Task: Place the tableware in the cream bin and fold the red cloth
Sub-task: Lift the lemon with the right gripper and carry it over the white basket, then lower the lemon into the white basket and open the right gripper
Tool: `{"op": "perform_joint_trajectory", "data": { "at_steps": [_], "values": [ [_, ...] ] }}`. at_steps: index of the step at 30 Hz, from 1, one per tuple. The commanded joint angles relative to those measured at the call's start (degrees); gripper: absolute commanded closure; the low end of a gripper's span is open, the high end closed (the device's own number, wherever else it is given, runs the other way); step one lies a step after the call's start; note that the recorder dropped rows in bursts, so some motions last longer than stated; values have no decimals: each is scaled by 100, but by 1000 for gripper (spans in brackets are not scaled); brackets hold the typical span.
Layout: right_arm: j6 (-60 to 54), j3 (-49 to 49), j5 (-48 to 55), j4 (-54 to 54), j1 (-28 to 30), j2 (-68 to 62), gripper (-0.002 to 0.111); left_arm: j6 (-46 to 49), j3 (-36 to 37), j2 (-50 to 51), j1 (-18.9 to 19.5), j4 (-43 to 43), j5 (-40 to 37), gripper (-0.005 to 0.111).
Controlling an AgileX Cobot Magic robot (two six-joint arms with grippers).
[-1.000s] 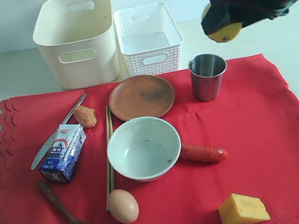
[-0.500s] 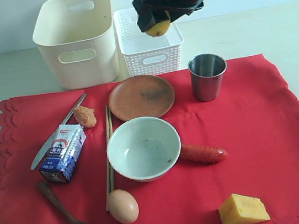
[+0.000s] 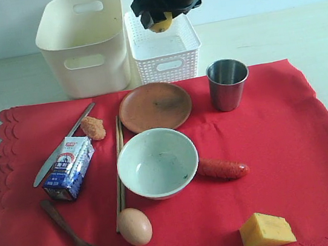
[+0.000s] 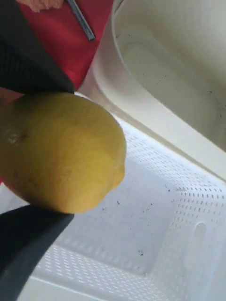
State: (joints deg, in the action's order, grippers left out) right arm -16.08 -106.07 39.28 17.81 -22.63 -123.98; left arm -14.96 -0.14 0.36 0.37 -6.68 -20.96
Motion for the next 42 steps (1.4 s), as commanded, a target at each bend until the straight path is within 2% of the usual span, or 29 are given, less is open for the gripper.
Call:
{"op": "perform_joint_trajectory", "data": {
  "at_steps": [1,15,18,20,21,26,35,42],
  "values": [
    [79,-182,-263,-141,-1,-231,108,16,14,-36,-41,-29,28,107],
    [132,-182,-945,-470,-1,-1019,108,16,14,-36,-41,-29,28,107],
    [320,-182,-952,-470,-1,-1090,96,16,14,-36,-41,-29,28,107],
    [568,-182,-1099,-470,-1,-1090,78,16,14,-36,-41,-29,28,107],
    [579,-182,-1114,-470,-1,-1090,73,16,14,-36,-41,-29,28,107],
    [579,-182,-1114,-470,-1,-1090,53,16,14,-36,-41,-29,28,107],
    [579,-182,-1114,-495,-1,-884,38,16,14,-36,-41,-29,28,107],
    [579,-182,-446,-521,-1,-613,36,16,14,-36,-41,-29,28,107]
  ]
}}
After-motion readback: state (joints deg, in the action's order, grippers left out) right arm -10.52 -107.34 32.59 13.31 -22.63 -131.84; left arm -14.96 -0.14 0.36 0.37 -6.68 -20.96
